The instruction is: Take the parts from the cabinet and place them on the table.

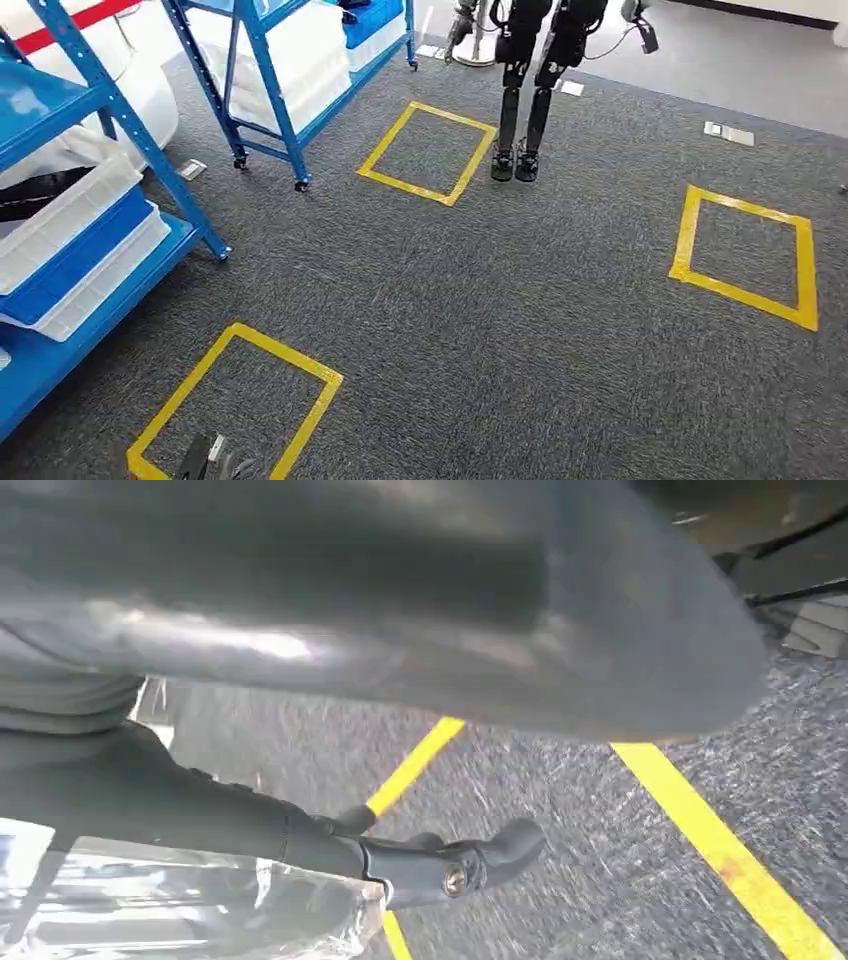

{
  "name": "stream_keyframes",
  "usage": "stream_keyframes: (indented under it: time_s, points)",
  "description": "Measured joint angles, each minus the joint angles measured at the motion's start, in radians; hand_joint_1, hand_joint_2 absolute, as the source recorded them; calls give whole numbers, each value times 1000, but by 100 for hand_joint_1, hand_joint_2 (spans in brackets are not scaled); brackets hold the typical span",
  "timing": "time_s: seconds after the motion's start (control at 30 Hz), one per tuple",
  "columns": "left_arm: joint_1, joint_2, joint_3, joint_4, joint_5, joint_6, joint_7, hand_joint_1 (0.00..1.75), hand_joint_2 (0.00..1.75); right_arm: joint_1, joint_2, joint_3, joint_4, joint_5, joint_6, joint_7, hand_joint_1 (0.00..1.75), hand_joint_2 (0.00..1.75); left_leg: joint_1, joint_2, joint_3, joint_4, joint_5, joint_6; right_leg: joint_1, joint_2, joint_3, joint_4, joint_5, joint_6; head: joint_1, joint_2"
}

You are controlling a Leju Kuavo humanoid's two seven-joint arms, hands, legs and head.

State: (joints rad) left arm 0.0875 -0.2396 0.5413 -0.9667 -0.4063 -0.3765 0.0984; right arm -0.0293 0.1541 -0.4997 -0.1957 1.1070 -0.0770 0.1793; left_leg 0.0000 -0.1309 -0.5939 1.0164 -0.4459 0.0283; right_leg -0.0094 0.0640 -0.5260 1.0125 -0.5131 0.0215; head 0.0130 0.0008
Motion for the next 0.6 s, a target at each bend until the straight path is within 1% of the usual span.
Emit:
stream_keyframes:
  time_s: [0.03,0.07,0.1,0.13,0.17,0.2,0.23,0.27,0.3,0.33,0.37,0.4,0.43,0.47,0.5,0.53,0.57,0.6]
  points:
    - [2,2,-3,0,-1,-1,0,0,0,-3,0,0,0,0,4,2,0,0,2,-11,-1,-4,3,-5,4,-10,4,0,1,-6,2,0]
    - [4,4,-3,0,0,0,0,0,0,-3,0,0,0,1,10,5,0,0,3,-22,-5,-3,6,-12,-3,-24,13,-3,6,-14,2,0]
    - [6,6,-4,0,0,1,0,0,0,-5,2,0,0,2,12,10,0,0,6,2,-11,11,-4,-14,-12,-38,12,-8,11,-21,2,0]
    - [6,6,-6,1,0,1,0,0,0,-2,2,0,0,3,12,11,0,0,1,59,-26,43,-33,-18,-10,-48,12,-9,13,-32,-3,0]
    - [2,7,-11,1,0,1,0,0,0,-1,3,0,0,4,12,13,0,0,3,93,-57,109,-76,-23,-7,-62,12,-9,12,-38,-10,0]
    - [0,7,-14,1,1,4,0,0,0,2,3,0,0,5,12,16,0,0,5,110,-94,191,-116,-27,-4,-78,11,-8,11,-39,-10,0]
    - [1,7,-15,1,2,4,0,0,0,4,3,0,0,5,12,21,0,0,7,119,-131,268,-146,-31,-2,-94,10,-8,10,-40,-9,0]
    - [4,8,-16,1,2,4,0,0,0,4,2,-1,0,3,12,23,0,0,9,124,-151,308,-152,-34,-1,-107,9,-8,10,-41,-10,0]
    - [8,8,-16,1,2,4,0,0,0,4,1,-1,0,2,13,23,0,0,11,127,-150,305,-141,-35,0,-117,8,-8,10,-41,-10,0]
    - [12,8,-16,1,2,5,1,0,0,2,1,-1,0,0,15,23,0,0,13,132,-121,247,-102,-35,-1,-131,9,-8,8,-42,-10,0]
    - [14,10,-17,1,1,9,2,0,0,0,2,-1,0,0,18,25,0,0,13,141,-77,167,-62,-33,0,-142,11,-8,7,-43,-10,0]
    - [14,11,-17,0,0,10,3,0,0,-1,2,-1,0,0,22,30,0,0,11,168,-27,79,-29,-29,0,-152,14,-8,4,-40,-10,0]
    - [11,13,-18,0,0,10,5,0,0,-1,2,-2,0,0,23,34,0,0,2,248,13,6,-24,-19,8,-161,19,-7,-1,-34,-11,0]
    - [8,14,-19,0,-2,10,6,0,0,1,3,-2,0,0,25,36,0,0,1,235,14,6,-21,-16,17,-170,18,-5,-5,-28,-9,0]
    - [8,14,-18,0,-2,10,7,0,0,-1,2,-2,0,0,25,39,0,0,-2,212,10,6,-22,-11,14,-183,24,-9,-6,-25,-6,0]
    - [8,15,-18,0,-3,10,8,0,0,-3,2,-2,0,0,26,40,0,0,-4,202,9,6,-22,-8,13,-194,27,-11,-8,-22,-7,0]
    - [11,16,-19,0,-3,10,8,0,0,-5,3,-2,0,0,26,40,0,0,-6,187,8,1,-19,-2,14,-209,32,-14,-9,-17,-7,0]
    - [11,16,-19,0,-3,10,9,0,0,-6,3,-2,-1,0,25,40,0,0,8,171,18,-15,-7,9,22,-212,28,-9,-15,-11,-7,0]
